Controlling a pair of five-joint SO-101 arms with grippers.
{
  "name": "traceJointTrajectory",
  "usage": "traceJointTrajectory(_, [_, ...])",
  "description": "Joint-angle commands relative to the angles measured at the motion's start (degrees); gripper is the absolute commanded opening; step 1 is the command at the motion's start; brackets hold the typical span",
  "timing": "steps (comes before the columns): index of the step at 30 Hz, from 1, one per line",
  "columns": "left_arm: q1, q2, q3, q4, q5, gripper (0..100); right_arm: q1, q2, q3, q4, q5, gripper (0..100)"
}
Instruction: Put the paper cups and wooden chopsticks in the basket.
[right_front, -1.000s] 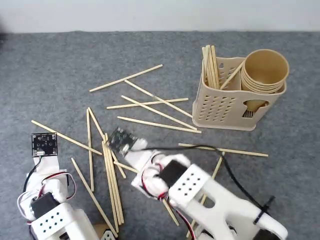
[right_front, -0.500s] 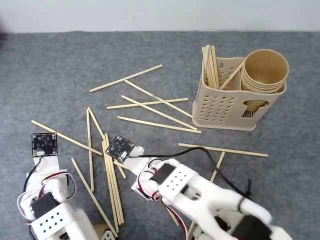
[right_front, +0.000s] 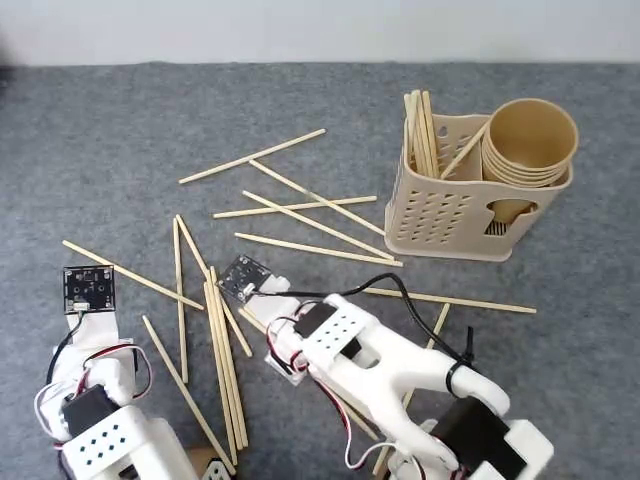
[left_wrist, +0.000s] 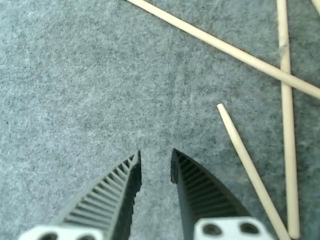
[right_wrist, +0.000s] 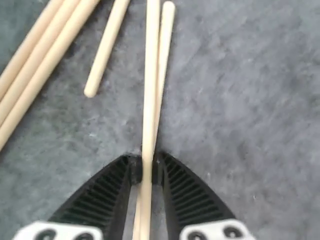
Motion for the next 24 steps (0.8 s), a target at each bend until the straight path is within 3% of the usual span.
traceJointTrajectory(1, [0.53,-0.70,-0.48,-1.32,-0.26,9,0.31,-6.64,-5.89,5.67,0.00,0.8])
traceJointTrajectory(10, [0.53,-0.70,-0.48,-1.32,-0.26,9,1.01,-20.97,-25.23,22.55,0.09,0.8])
traceJointTrajectory(17, [0.53,-0.70,-0.48,-1.32,-0.26,9,8.48,-22.20,-40.97,29.93,5.98,0.8])
traceJointTrajectory(24, [0.53,-0.70,-0.48,-1.32,-0.26,9,15.43,-22.46,-52.31,31.87,6.51,0.8])
